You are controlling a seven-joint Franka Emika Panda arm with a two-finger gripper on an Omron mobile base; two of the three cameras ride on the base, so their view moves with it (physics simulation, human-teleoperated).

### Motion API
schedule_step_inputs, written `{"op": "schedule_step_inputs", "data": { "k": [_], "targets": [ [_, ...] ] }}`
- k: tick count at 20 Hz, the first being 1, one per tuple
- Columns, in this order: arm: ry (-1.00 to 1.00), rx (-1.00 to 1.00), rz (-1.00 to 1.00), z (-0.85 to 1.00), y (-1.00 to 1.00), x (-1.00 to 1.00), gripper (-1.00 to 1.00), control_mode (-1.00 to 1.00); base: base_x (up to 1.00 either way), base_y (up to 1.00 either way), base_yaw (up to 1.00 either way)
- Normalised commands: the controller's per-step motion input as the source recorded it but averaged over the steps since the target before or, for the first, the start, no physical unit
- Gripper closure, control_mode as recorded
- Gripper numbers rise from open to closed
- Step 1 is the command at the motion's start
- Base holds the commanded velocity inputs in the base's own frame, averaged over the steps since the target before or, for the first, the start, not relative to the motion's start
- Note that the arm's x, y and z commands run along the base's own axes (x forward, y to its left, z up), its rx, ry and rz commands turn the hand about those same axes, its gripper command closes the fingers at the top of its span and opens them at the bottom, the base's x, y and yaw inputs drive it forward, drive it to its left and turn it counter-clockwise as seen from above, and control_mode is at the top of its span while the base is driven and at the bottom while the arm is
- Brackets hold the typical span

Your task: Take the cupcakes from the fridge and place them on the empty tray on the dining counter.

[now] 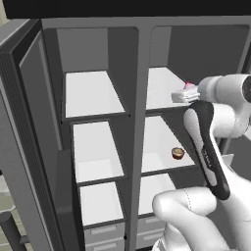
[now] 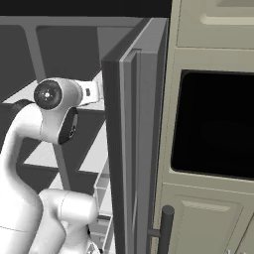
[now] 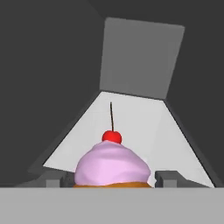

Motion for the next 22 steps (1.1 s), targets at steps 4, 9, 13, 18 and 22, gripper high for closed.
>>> {"op": "schedule_step_inputs", "data": {
  "k": [4, 9, 13, 18, 22],
  "targets": [
    [-0.18, 0.00, 0.00, -0.27, 0.00, -1.00, 1.00, -1.00, 0.00, 0.00, 0.00],
    [-0.16, 0.00, -0.01, -0.37, 0.06, -0.85, 1.00, -1.00, 0.00, 0.00, 0.00],
    [0.00, 0.00, -0.05, -0.09, 0.38, -0.09, 1.00, -1.00, 0.00, 0.00, 0.00],
    [0.00, 0.00, 0.00, 0.00, 0.07, 0.02, 1.00, -1.00, 0.00, 0.00, 0.00],
    [0.00, 0.00, 0.00, 0.00, 0.00, 0.05, 1.00, 1.00, -0.02, 0.00, 0.00]
  ]
}}
